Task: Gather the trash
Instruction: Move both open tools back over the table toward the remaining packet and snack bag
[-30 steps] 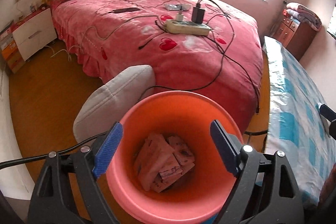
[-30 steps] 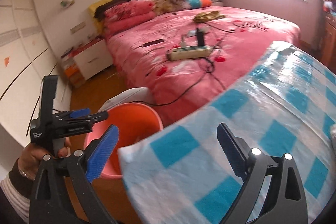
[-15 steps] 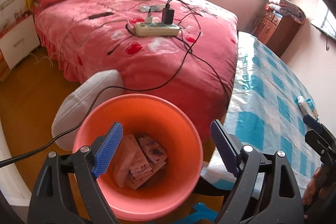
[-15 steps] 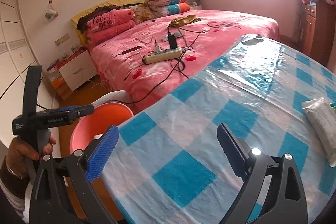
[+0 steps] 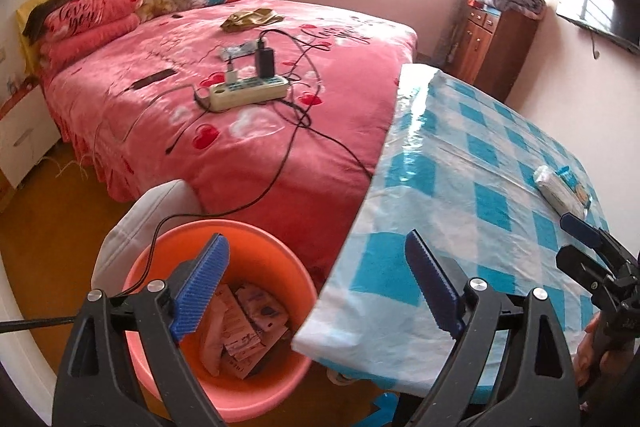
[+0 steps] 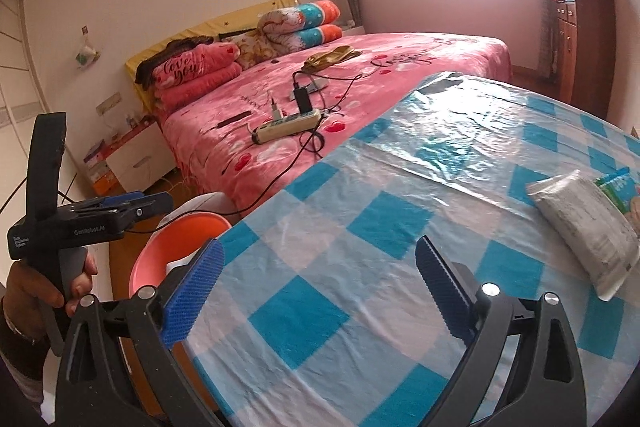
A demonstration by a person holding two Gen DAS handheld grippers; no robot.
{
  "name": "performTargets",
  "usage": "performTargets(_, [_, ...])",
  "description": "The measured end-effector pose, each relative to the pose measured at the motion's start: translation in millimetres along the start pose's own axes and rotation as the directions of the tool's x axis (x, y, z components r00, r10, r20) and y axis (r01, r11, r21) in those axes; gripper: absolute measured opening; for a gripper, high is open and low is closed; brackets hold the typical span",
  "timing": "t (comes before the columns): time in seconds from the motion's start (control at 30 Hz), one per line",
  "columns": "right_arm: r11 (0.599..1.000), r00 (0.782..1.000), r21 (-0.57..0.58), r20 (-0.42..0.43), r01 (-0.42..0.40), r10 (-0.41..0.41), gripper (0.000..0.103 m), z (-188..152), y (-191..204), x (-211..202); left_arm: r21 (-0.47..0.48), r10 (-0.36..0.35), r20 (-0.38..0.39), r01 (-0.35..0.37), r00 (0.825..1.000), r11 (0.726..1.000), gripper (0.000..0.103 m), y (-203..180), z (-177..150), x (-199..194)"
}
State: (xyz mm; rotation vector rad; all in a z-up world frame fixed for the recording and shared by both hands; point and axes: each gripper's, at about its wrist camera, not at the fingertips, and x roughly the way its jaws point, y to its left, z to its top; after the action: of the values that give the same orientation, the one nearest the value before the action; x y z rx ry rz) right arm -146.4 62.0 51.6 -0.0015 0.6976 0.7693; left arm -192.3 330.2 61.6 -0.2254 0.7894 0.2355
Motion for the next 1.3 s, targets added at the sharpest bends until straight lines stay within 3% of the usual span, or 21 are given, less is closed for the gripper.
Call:
performTargets(0.6, [0.992,0.993,0.093,0.069,0.086,-0.093,0.096,-5.8,-58.1,-35.2,0.139,-0.021,-0.017,0.023,1.000,0.990,0.090,-81.0,6.2,-0.1])
performTargets(1.3, [0.945,0.962,0.227,0.090,0.234,-0.259,0.096,-15.7,-138.0,-68.2,0.279,-0.065,-0.069,0.082,0.996,0.957,0.091,-165.4,1.4,14.8])
